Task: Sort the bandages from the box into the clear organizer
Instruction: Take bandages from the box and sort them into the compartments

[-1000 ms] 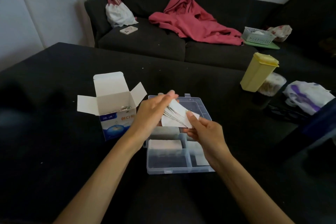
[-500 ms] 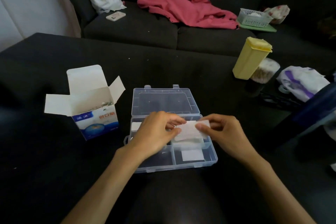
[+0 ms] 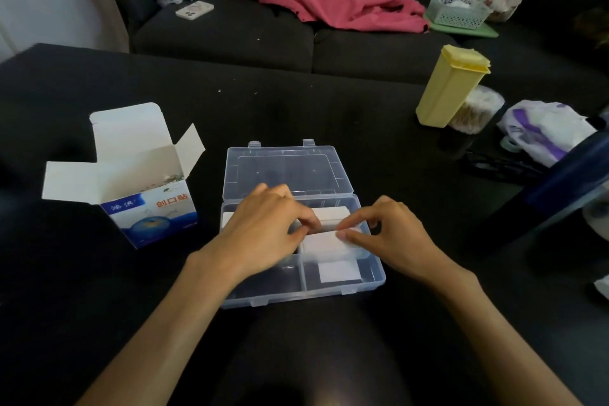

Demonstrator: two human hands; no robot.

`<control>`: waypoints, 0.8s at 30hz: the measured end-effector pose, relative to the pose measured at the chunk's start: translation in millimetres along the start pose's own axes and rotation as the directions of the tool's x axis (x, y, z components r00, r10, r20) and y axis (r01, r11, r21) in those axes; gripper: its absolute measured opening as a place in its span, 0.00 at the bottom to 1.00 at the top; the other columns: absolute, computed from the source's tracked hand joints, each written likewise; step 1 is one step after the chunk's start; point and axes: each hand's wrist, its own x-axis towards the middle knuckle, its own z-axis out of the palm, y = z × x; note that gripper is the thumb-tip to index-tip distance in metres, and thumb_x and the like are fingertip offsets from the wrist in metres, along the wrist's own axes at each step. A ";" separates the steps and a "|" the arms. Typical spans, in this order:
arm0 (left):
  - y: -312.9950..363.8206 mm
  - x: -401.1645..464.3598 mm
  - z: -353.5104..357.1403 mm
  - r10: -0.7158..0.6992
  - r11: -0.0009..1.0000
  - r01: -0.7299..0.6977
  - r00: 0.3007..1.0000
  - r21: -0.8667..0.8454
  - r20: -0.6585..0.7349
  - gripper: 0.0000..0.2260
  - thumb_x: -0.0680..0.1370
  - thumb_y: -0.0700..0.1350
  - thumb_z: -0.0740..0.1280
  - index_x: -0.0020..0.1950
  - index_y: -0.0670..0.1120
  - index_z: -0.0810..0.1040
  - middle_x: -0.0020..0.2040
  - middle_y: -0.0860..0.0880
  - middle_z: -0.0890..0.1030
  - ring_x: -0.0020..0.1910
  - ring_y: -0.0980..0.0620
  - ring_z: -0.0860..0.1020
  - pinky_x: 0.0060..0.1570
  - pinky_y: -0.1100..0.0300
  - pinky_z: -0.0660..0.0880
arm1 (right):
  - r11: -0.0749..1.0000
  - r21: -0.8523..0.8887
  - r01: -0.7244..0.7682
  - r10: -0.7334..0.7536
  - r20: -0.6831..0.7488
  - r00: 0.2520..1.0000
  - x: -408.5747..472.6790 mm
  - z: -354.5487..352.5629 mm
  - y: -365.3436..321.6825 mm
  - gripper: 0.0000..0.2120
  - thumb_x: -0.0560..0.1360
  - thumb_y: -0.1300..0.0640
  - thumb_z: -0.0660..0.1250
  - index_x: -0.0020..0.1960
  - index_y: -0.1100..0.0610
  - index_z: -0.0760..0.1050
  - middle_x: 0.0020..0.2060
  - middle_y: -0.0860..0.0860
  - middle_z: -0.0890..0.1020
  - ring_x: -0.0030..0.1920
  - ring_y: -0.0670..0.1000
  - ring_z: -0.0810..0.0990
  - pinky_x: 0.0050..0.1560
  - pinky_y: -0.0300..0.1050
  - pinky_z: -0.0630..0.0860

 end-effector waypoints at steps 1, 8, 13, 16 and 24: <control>-0.2 -0.4 -0.5 0.006 1.000 -0.006 1.000 0.015 0.003 0.11 0.78 0.50 0.64 0.59 0.62 0.78 0.51 0.56 0.72 0.51 0.56 0.67 0.45 0.65 0.65 | 0.999 -0.041 0.011 -0.010 0.005 1.000 0.3 -0.1 -1.4 0.07 0.71 0.47 0.70 0.47 0.45 0.82 0.36 0.35 0.73 0.42 0.43 0.68 0.39 0.33 0.61; 4.8 -1.6 5.3 0.056 0.996 -0.058 0.998 0.069 0.035 0.12 0.78 0.53 0.61 0.61 0.61 0.77 0.51 0.55 0.71 0.50 0.57 0.67 0.46 0.65 0.64 | 0.932 -0.342 0.119 -0.089 0.103 0.991 -1.2 -4.0 -10.4 0.12 0.76 0.45 0.63 0.57 0.44 0.78 0.52 0.42 0.79 0.46 0.41 0.67 0.49 0.36 0.61; 3.2 -1.5 4.5 0.065 0.996 -0.066 0.998 0.053 0.024 0.13 0.77 0.52 0.64 0.61 0.61 0.76 0.48 0.57 0.68 0.49 0.57 0.66 0.46 0.65 0.63 | 0.968 -0.242 -0.068 0.064 -0.023 0.998 0.1 -26.1 -14.0 0.05 0.72 0.48 0.69 0.46 0.47 0.80 0.34 0.38 0.74 0.34 0.39 0.74 0.34 0.29 0.68; 4.6 -2.6 4.2 0.072 0.996 -0.072 0.997 0.046 0.019 0.13 0.77 0.51 0.64 0.61 0.61 0.77 0.49 0.57 0.68 0.49 0.58 0.65 0.48 0.65 0.64 | 0.956 -0.212 -0.203 0.213 0.029 0.977 3.5 -27.3 -11.7 0.05 0.71 0.47 0.71 0.43 0.48 0.80 0.34 0.40 0.77 0.34 0.41 0.75 0.33 0.31 0.69; 5.3 -3.1 2.9 0.077 0.994 -0.078 0.997 0.077 0.018 0.13 0.78 0.51 0.63 0.62 0.60 0.76 0.51 0.55 0.69 0.50 0.57 0.65 0.48 0.65 0.63 | 0.873 -0.399 -0.280 0.362 0.145 0.921 13.7 -0.1 -15.6 0.11 0.74 0.47 0.66 0.53 0.51 0.78 0.43 0.48 0.79 0.36 0.46 0.74 0.33 0.37 0.69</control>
